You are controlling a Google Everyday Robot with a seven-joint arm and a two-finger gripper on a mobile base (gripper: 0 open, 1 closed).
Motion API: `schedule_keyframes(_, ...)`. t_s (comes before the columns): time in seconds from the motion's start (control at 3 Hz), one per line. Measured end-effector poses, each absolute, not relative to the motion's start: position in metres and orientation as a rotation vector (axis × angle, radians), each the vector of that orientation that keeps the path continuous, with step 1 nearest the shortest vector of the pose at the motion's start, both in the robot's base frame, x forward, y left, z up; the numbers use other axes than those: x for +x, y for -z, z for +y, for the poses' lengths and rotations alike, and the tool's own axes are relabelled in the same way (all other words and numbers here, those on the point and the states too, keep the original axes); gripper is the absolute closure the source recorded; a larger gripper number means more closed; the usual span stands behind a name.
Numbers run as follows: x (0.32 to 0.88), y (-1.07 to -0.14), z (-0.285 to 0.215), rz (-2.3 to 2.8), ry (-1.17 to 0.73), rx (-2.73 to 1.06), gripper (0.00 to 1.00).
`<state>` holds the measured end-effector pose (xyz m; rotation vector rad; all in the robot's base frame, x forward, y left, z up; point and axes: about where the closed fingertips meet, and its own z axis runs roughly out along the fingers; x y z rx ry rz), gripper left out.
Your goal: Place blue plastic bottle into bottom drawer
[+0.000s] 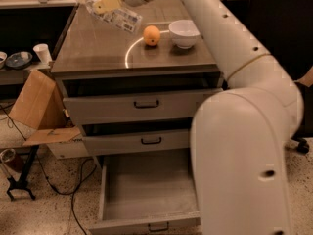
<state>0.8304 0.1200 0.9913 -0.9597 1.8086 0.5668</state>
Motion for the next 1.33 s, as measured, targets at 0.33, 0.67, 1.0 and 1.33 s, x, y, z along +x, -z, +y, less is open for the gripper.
schedule_keyframes(0.33,0.801,-0.995,0.091,1.825,-0.586,-0.949,1.00)
schedule_keyframes(0.67,0.765,-0.985,0.059,1.866,-0.585,-0.972,1.00)
schedule_keyframes(1.0,0.745,-0.964,0.044,1.893,-0.614,-1.009,1.00)
schedule_keyframes(1.33,0.732,-0.909,0.027,1.940,-0.639,-1.039,1.00)
